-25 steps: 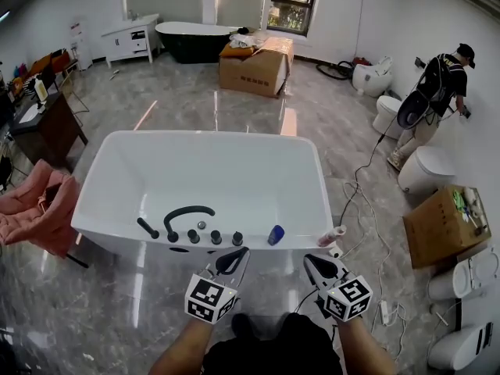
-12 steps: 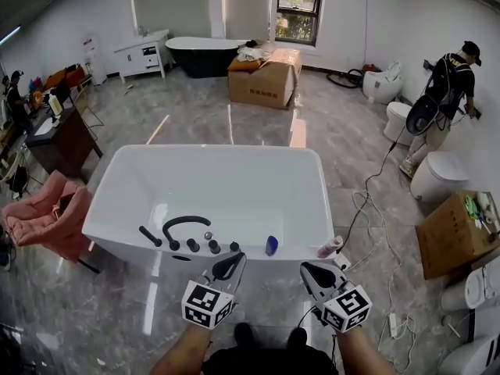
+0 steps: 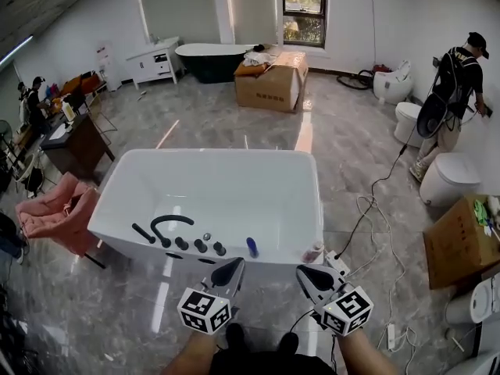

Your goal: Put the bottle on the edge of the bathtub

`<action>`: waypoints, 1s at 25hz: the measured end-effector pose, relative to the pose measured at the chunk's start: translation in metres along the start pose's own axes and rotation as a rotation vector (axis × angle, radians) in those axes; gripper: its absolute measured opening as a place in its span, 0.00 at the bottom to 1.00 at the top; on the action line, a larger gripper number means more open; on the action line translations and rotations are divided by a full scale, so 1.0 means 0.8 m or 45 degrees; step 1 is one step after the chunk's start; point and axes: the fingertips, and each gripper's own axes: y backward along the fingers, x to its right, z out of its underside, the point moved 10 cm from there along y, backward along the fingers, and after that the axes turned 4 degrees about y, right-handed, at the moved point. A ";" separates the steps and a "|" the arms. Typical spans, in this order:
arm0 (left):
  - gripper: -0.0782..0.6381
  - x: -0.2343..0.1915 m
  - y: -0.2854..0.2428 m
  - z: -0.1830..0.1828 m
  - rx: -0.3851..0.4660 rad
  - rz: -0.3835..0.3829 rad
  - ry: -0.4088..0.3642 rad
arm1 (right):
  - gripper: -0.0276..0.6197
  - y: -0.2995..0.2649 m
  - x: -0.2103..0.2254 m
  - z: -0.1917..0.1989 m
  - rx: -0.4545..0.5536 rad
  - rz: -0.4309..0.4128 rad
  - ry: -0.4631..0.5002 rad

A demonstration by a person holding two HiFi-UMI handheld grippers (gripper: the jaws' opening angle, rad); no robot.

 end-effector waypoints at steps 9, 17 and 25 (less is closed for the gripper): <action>0.12 0.009 0.017 -0.017 -0.027 -0.112 -0.143 | 0.06 0.017 0.021 -0.005 0.007 0.003 0.002; 0.12 -0.040 0.033 -0.045 0.014 -0.142 -0.161 | 0.06 -0.021 0.015 -0.032 0.087 0.057 0.024; 0.12 -0.063 0.034 -0.068 0.069 -0.140 -0.177 | 0.06 -0.047 -0.005 -0.064 0.122 0.044 0.080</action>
